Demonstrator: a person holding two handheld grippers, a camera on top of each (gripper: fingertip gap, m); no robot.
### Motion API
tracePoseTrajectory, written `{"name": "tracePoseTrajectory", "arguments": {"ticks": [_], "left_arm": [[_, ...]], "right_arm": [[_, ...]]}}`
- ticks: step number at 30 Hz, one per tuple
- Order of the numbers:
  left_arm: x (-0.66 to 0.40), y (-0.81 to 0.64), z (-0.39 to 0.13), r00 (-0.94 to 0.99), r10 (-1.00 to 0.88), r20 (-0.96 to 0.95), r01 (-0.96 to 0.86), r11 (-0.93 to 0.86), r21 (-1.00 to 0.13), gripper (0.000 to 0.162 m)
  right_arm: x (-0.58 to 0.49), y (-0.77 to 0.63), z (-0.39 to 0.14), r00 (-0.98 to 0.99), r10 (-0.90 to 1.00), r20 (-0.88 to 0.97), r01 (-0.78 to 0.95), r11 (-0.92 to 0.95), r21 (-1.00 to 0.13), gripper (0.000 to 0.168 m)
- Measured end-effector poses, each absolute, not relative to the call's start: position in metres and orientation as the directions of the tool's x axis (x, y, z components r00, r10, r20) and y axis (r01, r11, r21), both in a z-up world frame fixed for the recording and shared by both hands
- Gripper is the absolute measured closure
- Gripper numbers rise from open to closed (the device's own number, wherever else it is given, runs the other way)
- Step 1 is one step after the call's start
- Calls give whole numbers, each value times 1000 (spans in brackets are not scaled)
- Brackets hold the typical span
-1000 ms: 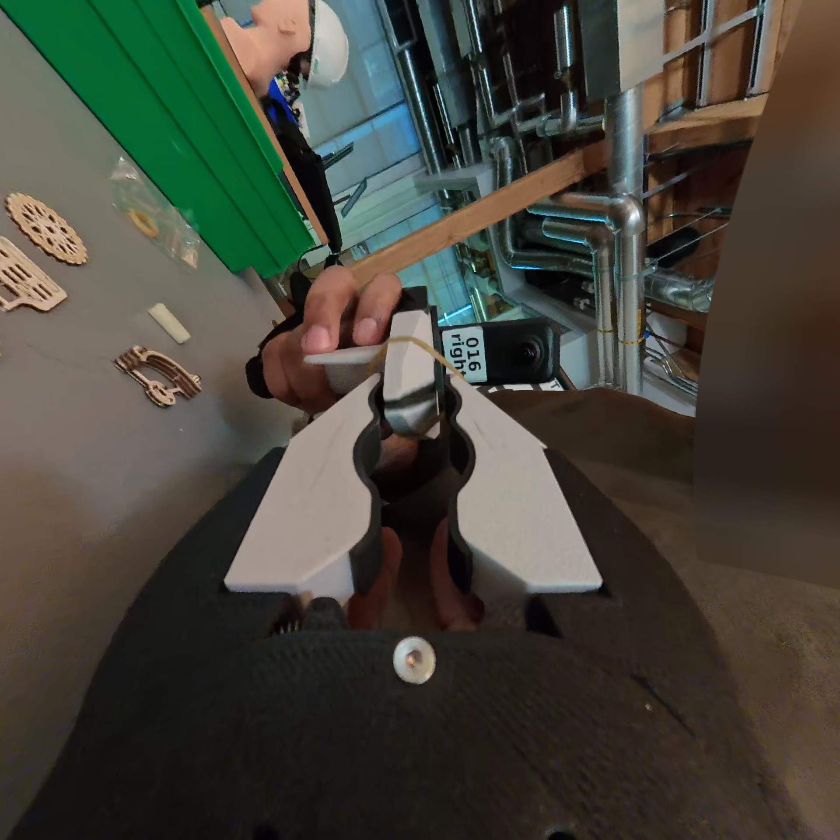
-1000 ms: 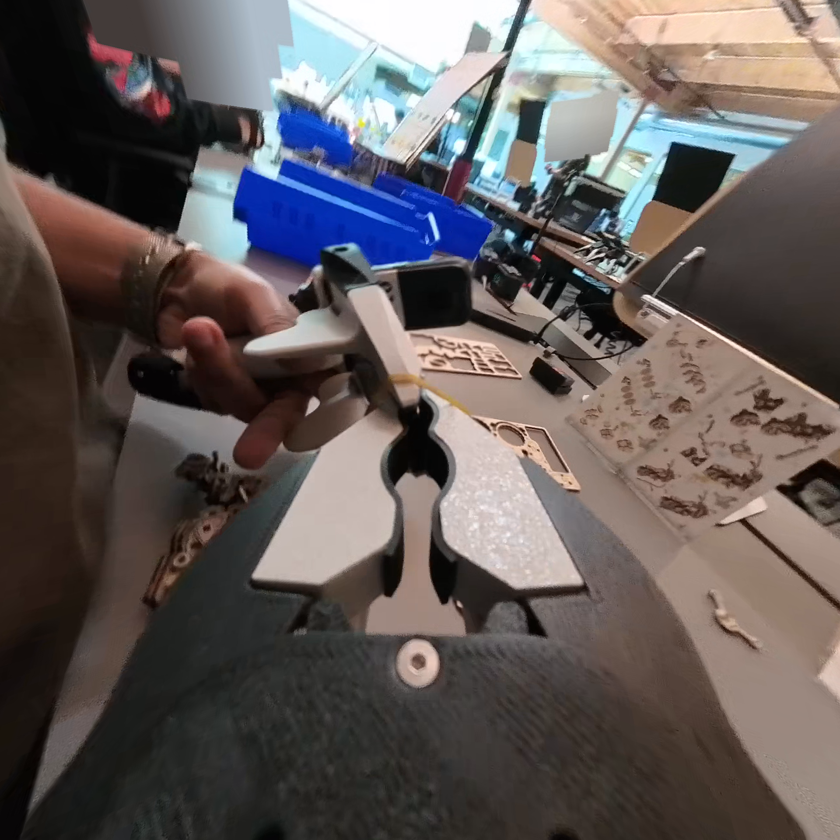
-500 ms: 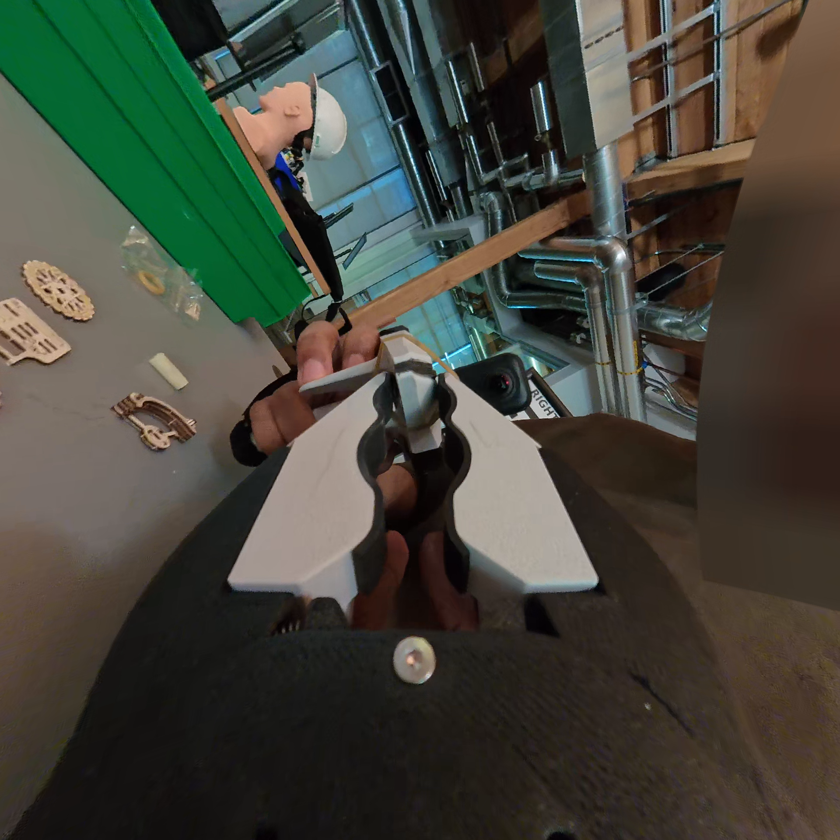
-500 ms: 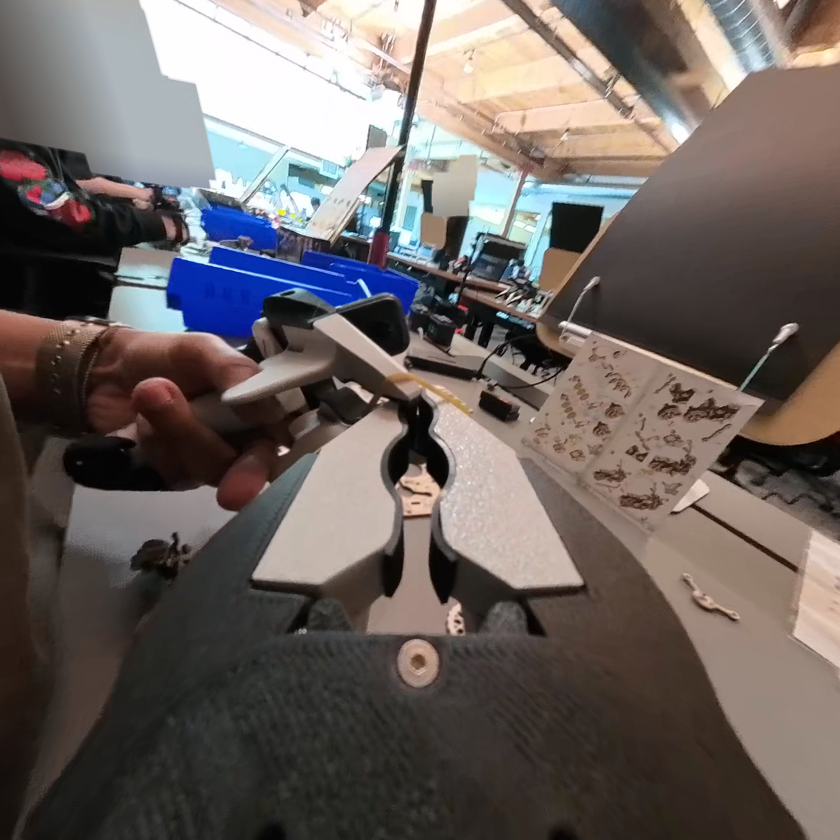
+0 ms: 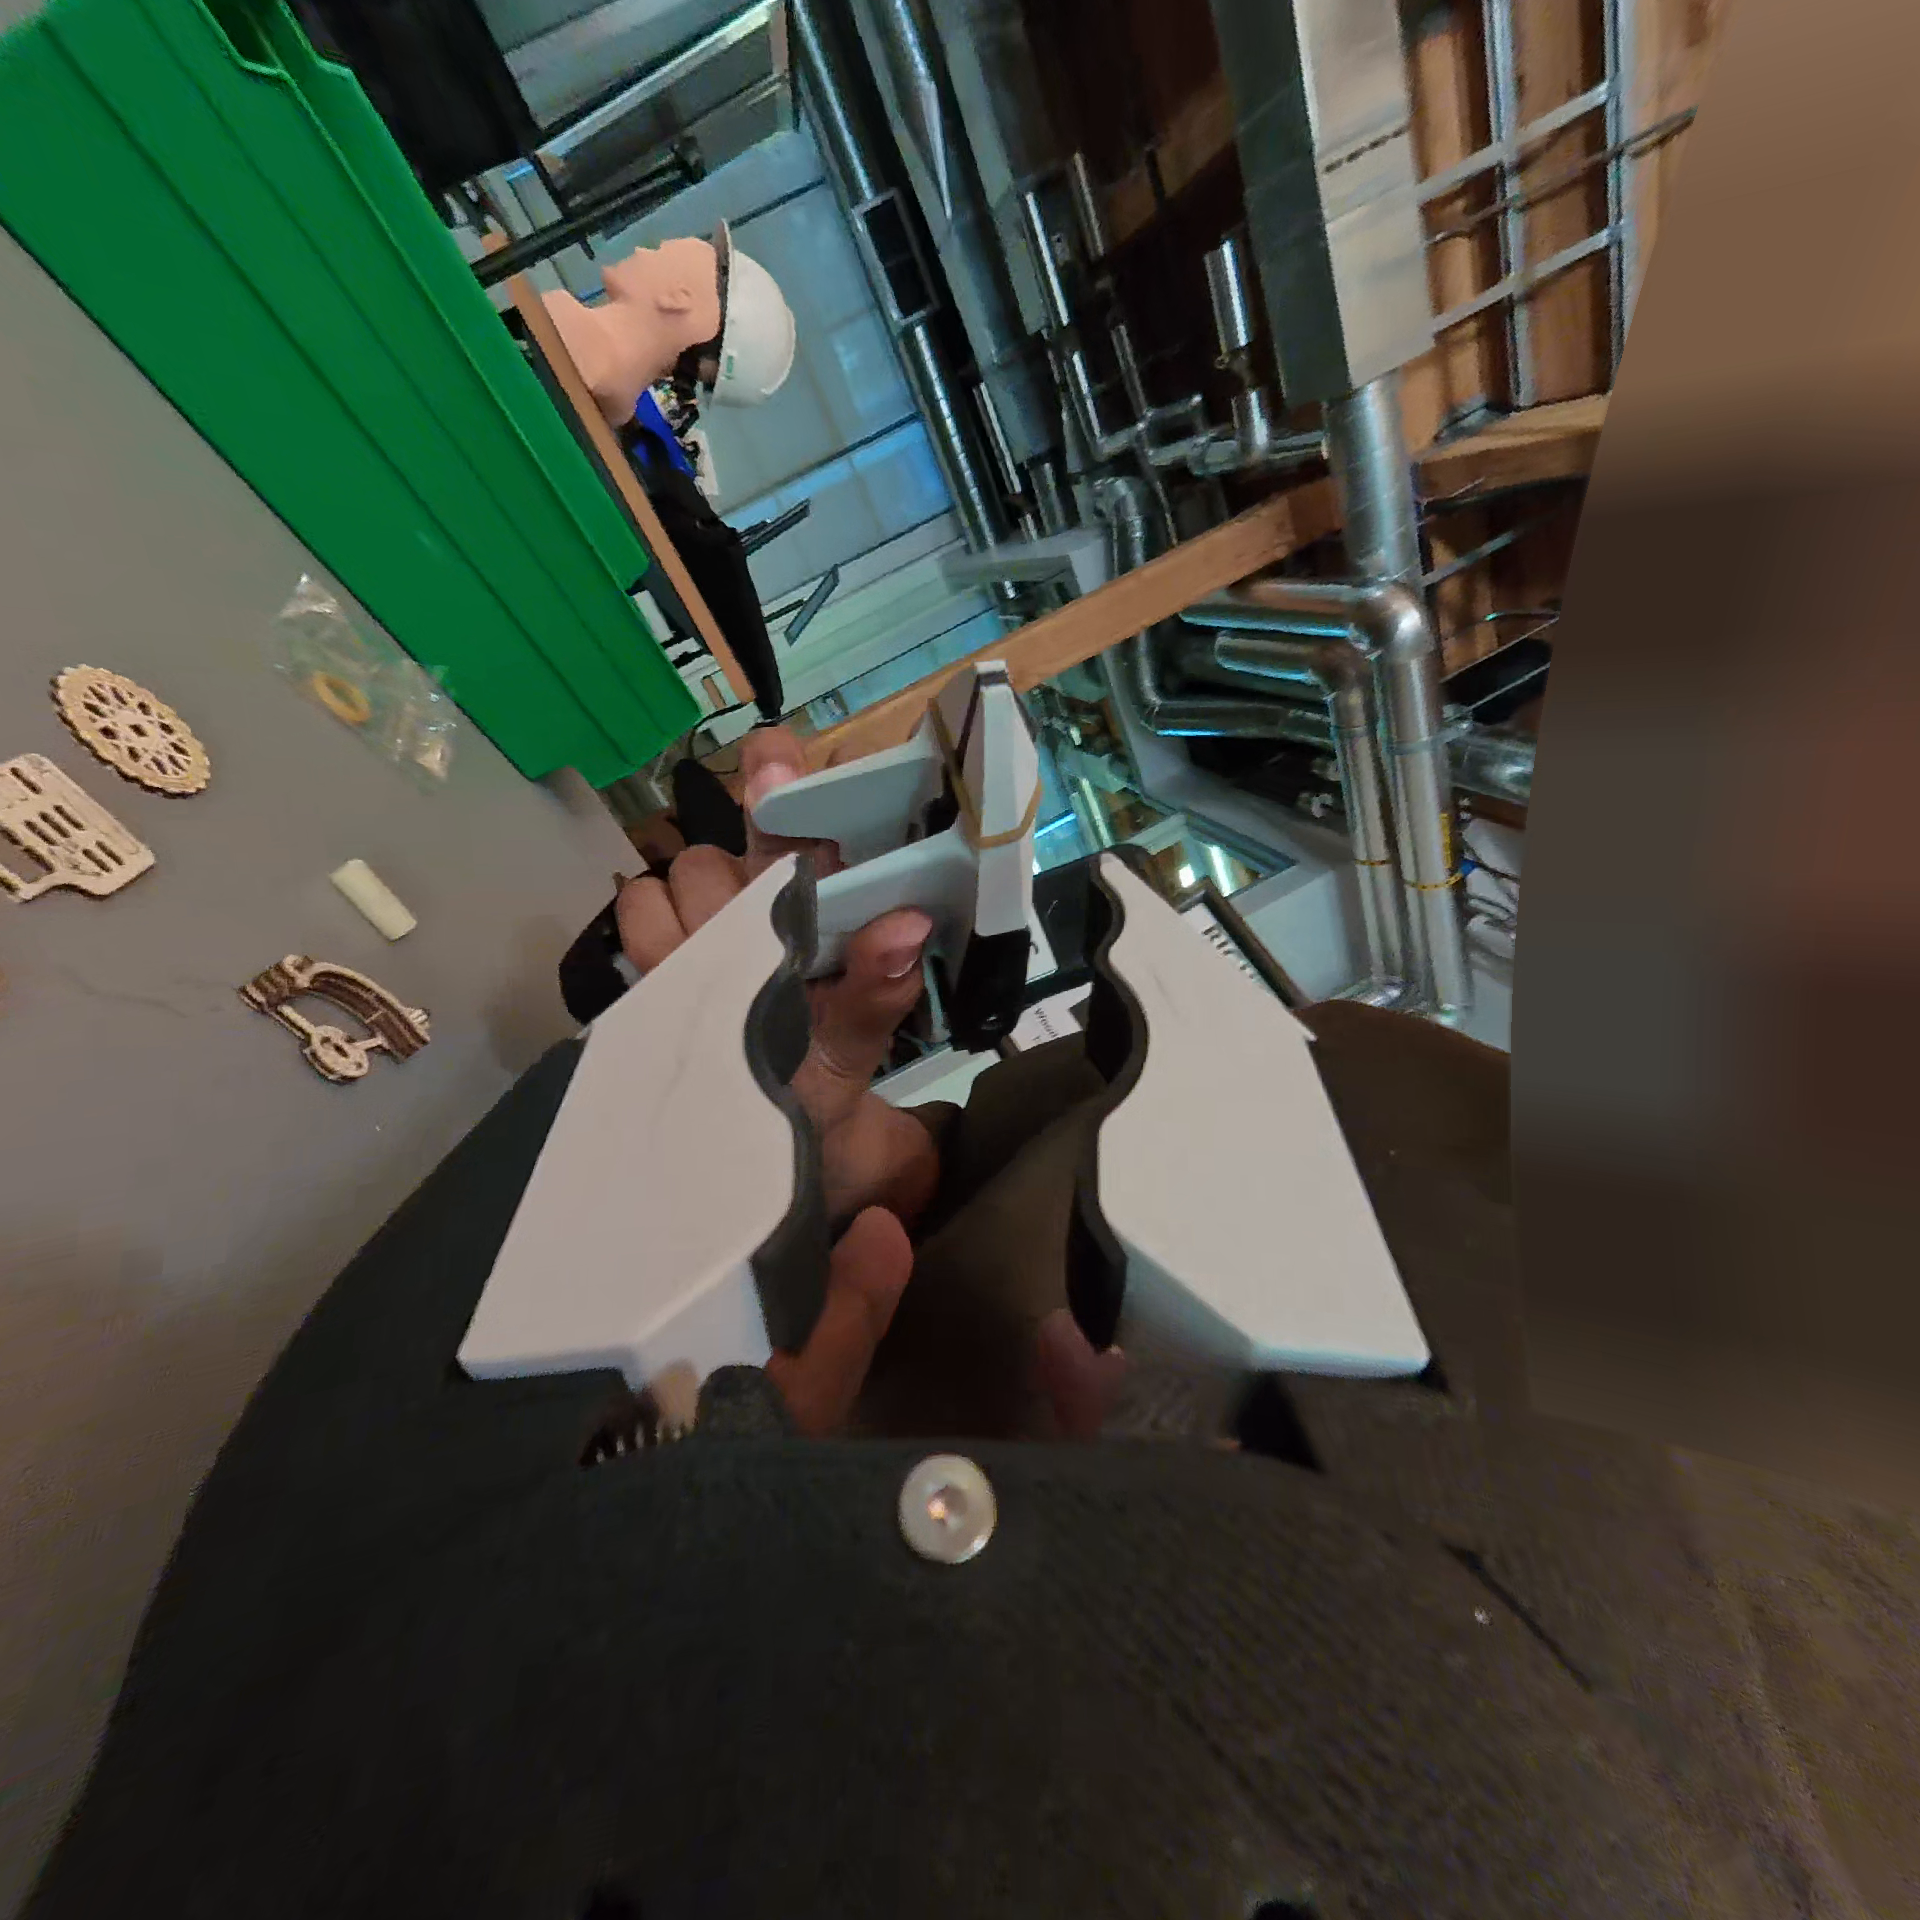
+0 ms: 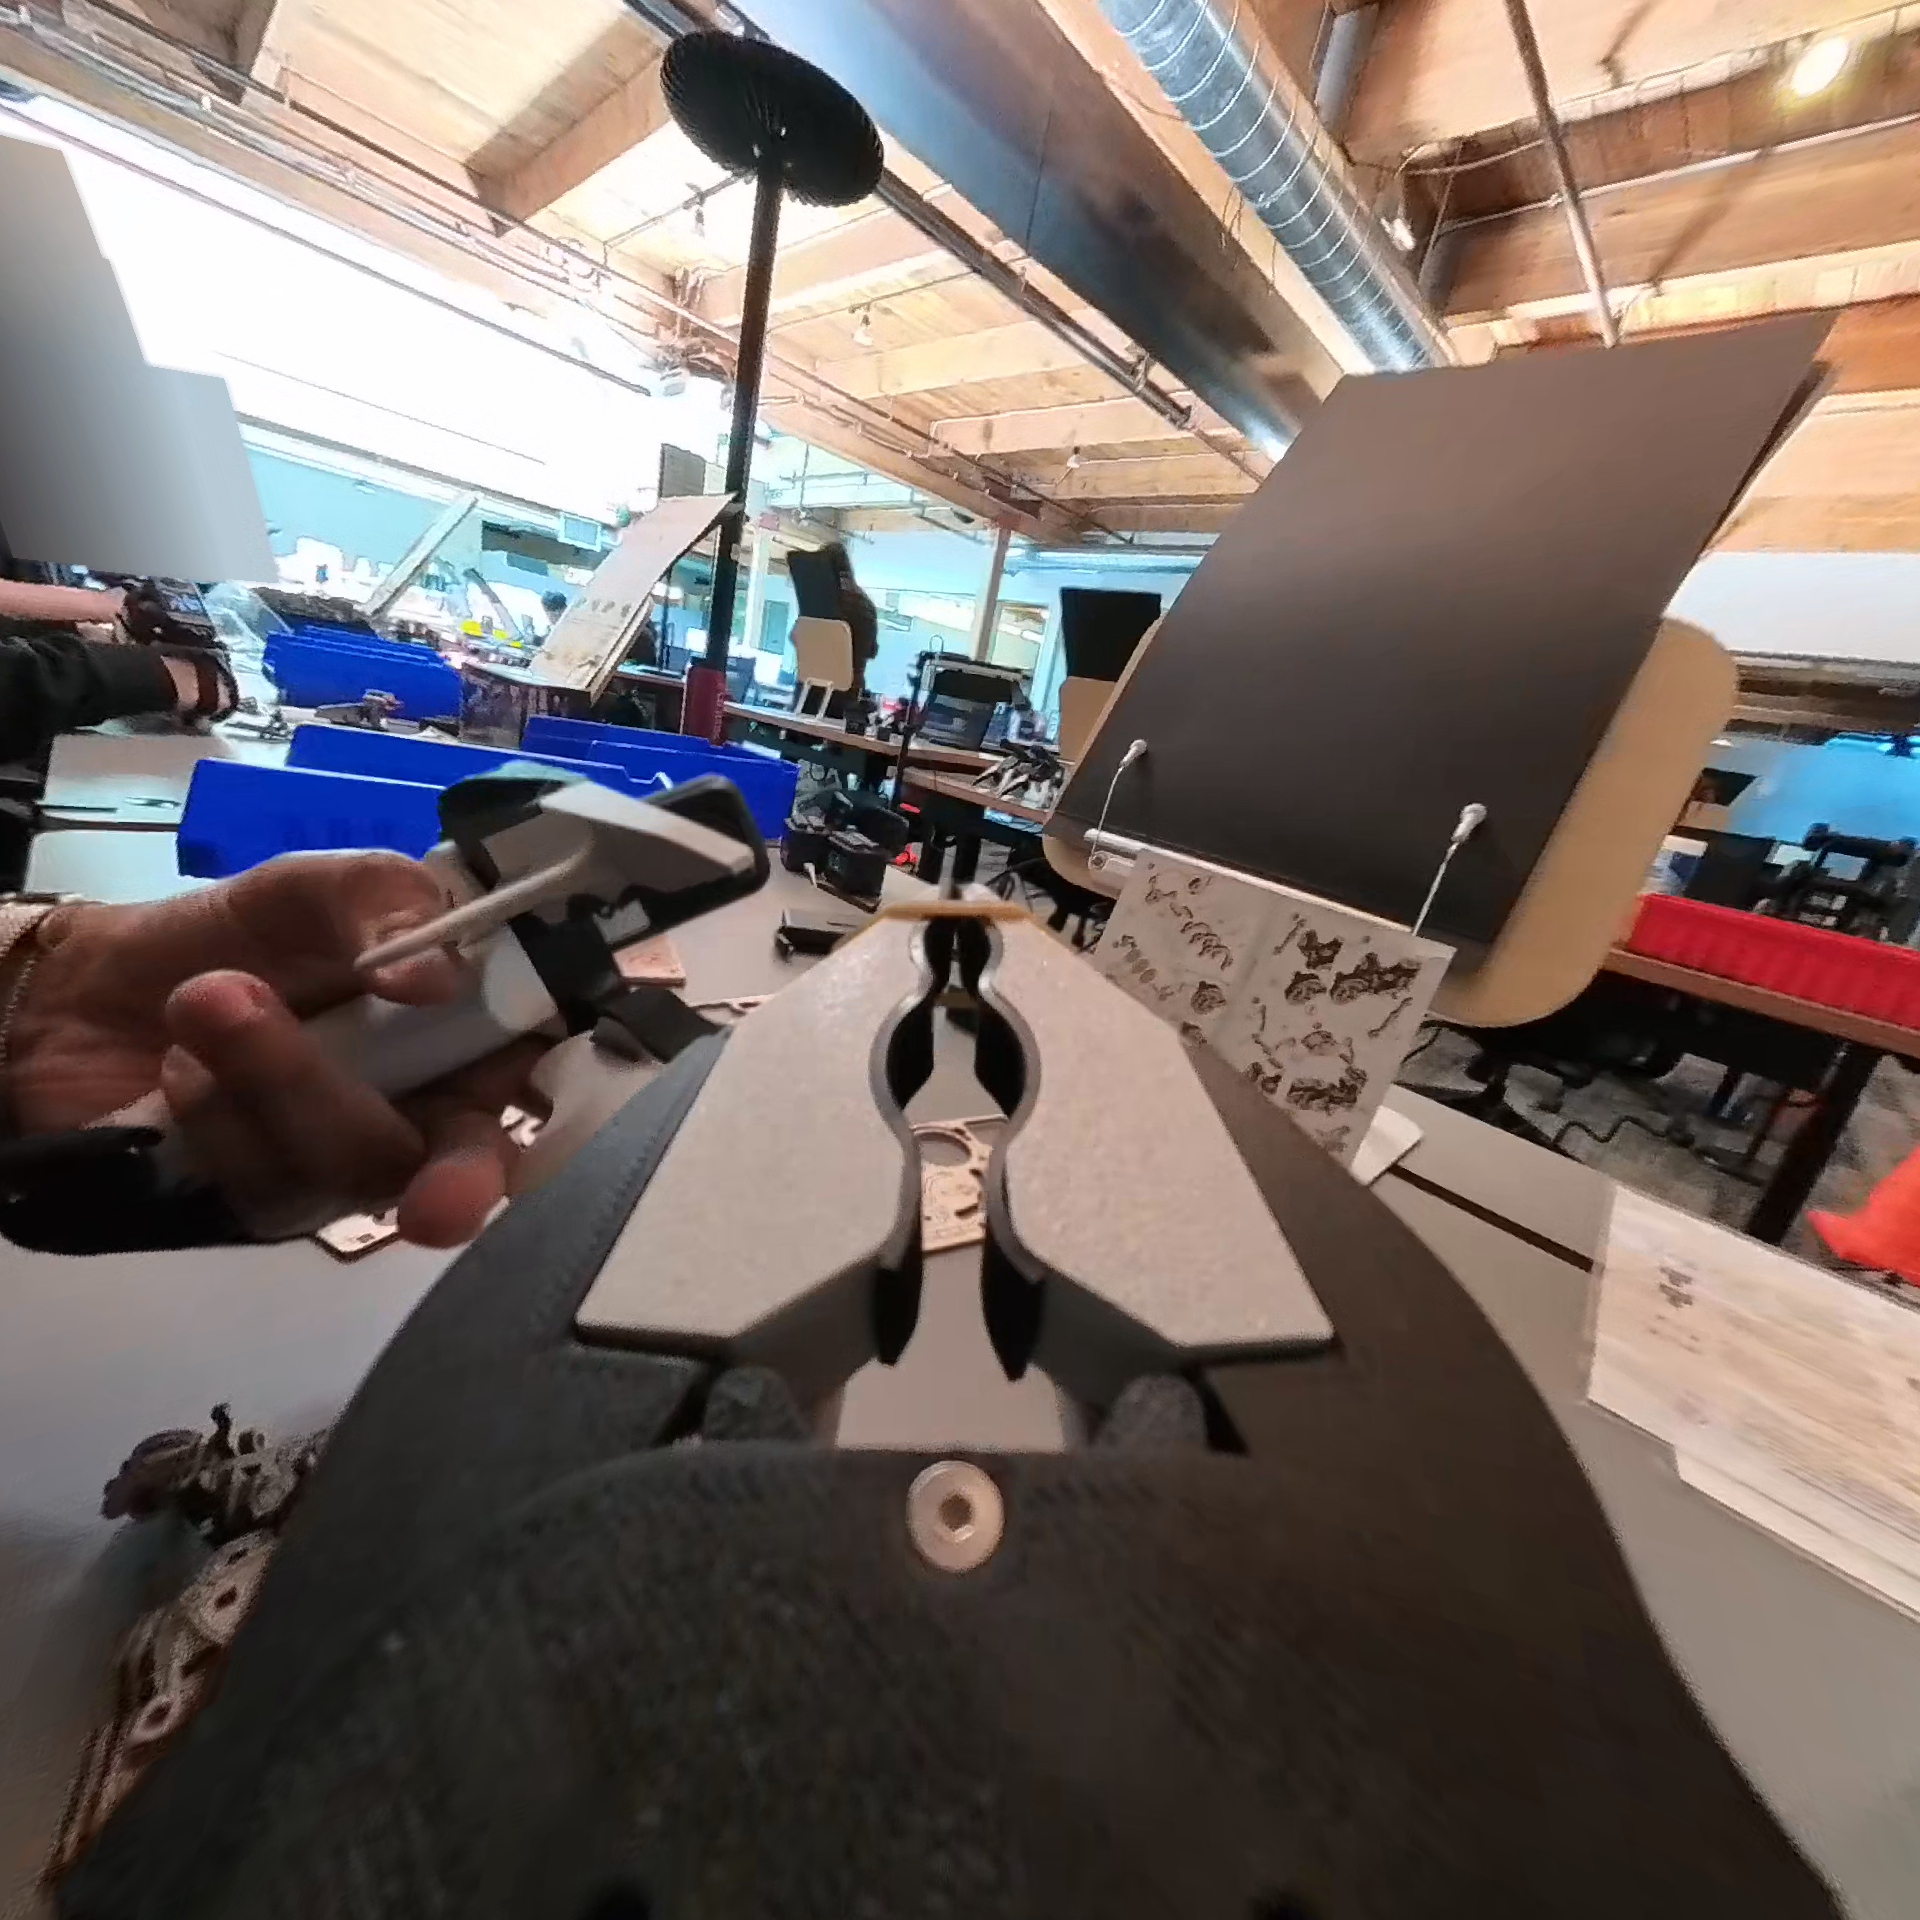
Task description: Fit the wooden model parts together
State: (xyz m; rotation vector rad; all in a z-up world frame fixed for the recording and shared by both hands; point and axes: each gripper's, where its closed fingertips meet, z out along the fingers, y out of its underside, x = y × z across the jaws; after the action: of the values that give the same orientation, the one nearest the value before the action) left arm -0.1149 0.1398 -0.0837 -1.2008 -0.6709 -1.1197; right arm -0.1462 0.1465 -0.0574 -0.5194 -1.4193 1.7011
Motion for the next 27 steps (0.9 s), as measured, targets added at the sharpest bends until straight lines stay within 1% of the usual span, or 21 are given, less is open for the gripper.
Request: {"name": "tracePoseTrajectory", "arguments": {"ticks": [2,4,6,10,12,15,16,20,27], "left_arm": [[-115,141,-84,391,-284,875,909,-31,-416,110],[-119,139,-83,423,-255,870,897,-20,-442,109],[-126,137,-85,442,-226,868,891,0,-454,109],[-134,133,-91,459,-189,868,885,15,-465,107],[-134,133,-95,468,-175,866,881,12,-473,102],[-135,135,-101,486,-154,860,872,10,-490,87],[-138,135,-103,497,-142,856,866,16,-500,84],[-145,133,-111,516,-106,850,856,34,-516,82],[-153,131,-122,576,-26,817,817,50,-575,73]], "right_arm": [[-147,146,-60,-588,789,178,-312,-18,-950,168],[-149,144,-69,-630,765,137,-250,-32,-968,168],[-153,142,-79,-659,748,81,-169,-43,-985,168],[-150,133,-89,-740,672,-15,-63,-92,-994,168],[-150,129,-95,-766,641,-45,-17,-91,-996,168],[-157,128,-104,-752,654,-86,39,-86,-996,168],[-158,127,-106,-754,650,-94,52,-83,-995,168],[-167,128,-117,-711,696,-104,82,-65,-994,168],[-173,126,-127,-662,749,-12,48,26,-999,168]]}}
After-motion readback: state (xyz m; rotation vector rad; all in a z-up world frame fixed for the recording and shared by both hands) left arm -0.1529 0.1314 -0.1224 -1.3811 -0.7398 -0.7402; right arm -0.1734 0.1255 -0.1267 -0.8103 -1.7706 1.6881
